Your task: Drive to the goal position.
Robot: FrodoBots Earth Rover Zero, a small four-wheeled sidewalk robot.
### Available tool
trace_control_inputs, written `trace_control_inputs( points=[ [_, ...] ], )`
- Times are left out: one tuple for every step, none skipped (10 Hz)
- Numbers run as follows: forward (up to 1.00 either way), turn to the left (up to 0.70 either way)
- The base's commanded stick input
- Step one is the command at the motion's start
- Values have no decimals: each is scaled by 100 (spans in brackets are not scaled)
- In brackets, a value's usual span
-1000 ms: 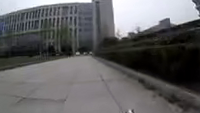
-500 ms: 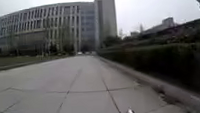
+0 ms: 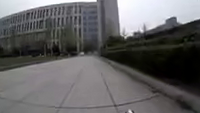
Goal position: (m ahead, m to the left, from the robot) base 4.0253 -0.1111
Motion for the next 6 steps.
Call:
trace_control_inputs(
  points=[
    [100, 2],
    [100, 2],
    [100, 2],
    [100, 2],
    [100, 2],
    [100, 2]
  ],
)
